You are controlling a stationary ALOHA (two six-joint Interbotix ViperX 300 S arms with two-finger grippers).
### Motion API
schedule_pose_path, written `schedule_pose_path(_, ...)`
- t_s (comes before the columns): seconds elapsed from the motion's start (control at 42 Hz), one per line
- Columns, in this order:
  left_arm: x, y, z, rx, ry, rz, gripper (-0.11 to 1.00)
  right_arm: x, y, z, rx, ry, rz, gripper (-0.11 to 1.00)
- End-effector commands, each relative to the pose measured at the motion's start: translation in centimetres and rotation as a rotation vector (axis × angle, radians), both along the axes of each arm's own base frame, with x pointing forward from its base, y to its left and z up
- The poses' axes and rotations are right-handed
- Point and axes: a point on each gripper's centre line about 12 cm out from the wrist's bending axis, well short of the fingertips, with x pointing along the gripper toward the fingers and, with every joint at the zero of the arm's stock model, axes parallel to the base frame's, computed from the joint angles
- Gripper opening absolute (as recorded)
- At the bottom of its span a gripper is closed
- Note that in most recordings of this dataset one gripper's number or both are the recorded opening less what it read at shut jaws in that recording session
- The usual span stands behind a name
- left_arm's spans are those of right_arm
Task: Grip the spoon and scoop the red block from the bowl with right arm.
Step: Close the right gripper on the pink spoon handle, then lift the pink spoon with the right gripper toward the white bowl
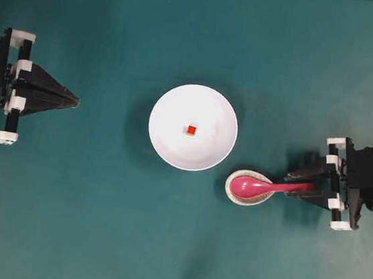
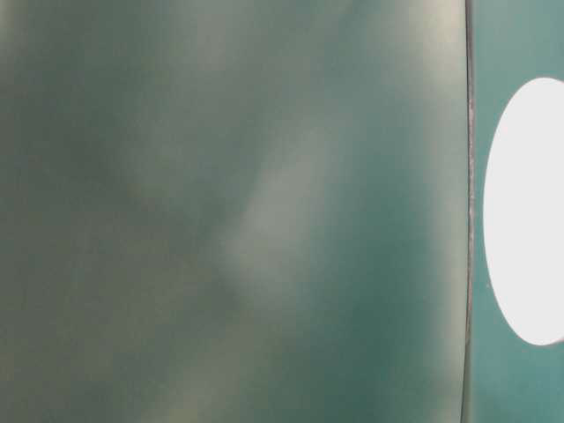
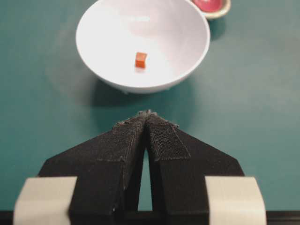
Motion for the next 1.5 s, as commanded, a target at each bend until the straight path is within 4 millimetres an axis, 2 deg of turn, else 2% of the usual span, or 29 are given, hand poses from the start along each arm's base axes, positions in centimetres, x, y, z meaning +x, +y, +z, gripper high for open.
schedule_pose_path(0.0,0.3,0.1,0.7,0.005,-0.02,0.001,0.0,0.2,0.1,0.3,0.005,-0.021,0.0,0.39)
schedule_pose_path(0.215,0.3,0.1,0.6,0.005,-0.018,0.001,0.0,0.2,0.1,0.3,0.003,-0.019,0.004,0.24)
schedule_pose_path(0.548,0.3,0.1,0.6,0.003,-0.017,0.002,0.0,0.4,0.3,1.4,0.028,-0.049,0.005,0.24)
schedule_pose_path(0.858,0.3,0.2,0.6,0.003,-0.009,0.007,0.0,0.2,0.7,2.6,0.055,0.018,0.028,0.24)
schedule_pose_path(1.24,0.3,0.3,0.5,0.005,-0.009,0.014,0.0,0.9,0.3,6.7,0.111,-0.009,0.018,0.24)
schedule_pose_path(1.478,0.3,0.3,0.5,0.003,-0.011,0.014,0.0,1.7,-0.4,10.4,0.12,-0.004,0.02,0.24)
